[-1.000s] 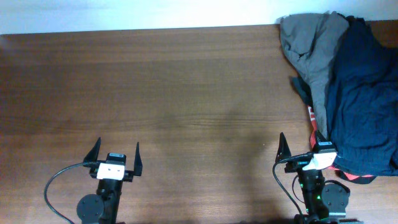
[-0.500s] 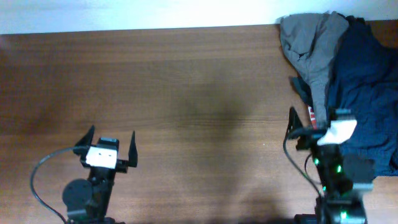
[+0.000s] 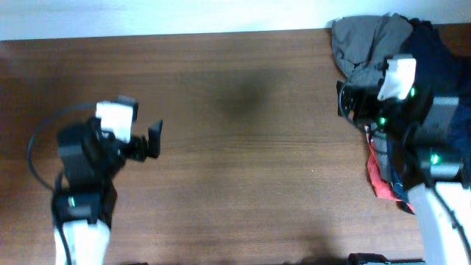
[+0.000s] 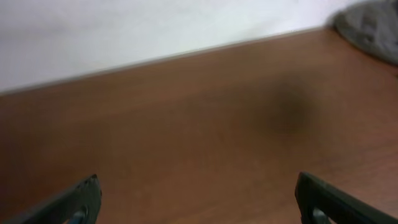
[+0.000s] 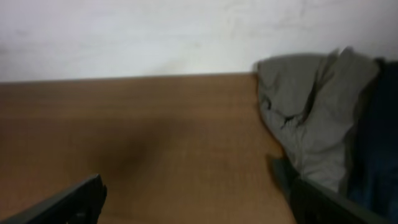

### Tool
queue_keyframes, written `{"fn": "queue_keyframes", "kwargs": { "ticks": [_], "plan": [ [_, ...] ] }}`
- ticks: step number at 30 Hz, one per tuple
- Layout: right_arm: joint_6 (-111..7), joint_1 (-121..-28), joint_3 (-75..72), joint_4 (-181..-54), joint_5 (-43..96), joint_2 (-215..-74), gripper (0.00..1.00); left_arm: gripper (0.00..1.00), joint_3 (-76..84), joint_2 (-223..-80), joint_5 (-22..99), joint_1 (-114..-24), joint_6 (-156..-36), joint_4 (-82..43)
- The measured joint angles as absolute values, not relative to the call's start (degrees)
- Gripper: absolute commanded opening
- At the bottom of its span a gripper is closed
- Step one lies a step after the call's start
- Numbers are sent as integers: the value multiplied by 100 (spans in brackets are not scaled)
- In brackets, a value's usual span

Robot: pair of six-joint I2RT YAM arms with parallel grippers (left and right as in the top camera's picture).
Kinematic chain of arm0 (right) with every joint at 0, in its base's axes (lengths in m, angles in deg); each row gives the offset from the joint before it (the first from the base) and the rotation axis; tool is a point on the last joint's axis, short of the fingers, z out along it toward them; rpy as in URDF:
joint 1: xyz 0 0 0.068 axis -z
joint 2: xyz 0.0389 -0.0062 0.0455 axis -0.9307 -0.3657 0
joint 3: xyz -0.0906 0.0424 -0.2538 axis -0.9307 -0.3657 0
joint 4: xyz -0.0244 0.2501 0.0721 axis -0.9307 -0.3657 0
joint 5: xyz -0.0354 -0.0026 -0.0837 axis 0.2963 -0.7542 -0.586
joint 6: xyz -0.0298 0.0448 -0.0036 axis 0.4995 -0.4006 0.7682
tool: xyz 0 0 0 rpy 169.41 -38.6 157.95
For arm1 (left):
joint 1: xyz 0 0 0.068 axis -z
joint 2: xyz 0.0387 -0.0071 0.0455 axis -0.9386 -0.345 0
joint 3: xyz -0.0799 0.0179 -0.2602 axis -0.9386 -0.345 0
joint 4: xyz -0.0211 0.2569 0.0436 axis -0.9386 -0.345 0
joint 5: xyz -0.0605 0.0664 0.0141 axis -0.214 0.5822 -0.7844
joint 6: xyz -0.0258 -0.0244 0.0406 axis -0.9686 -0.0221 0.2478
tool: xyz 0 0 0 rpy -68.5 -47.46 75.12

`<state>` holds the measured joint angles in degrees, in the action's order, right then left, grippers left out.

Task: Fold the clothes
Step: 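Grasp the navy shorts in the pile with the right gripper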

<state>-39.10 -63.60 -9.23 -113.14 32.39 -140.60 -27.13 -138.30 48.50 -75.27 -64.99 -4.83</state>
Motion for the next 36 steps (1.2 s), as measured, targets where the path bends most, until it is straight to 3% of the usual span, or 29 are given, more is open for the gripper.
{"fn": "queue_keyframes", "kwargs": {
  "ticks": [8, 12, 27, 36],
  "plan": [
    [-3779, -6360, -134, -11476, 3324, -14956, 99, 99, 135, -16337, 3991, -7525, -6512, -2695],
    [-3774, -6275, -134, -11109, 3296, -15107, 99, 99, 930, -17113, 3497, -7523, -6512, -3036],
    [-4406, -4710, -75, -10825, 1993, -16893, 91, 99, 1068, -17677, 2931, -7503, -6512, -2994],
    [-4559, -4345, -75, -10761, 1877, -17518, 87, 99, 1072, -17677, 2911, -7462, -6514, -2970]
  ]
}}
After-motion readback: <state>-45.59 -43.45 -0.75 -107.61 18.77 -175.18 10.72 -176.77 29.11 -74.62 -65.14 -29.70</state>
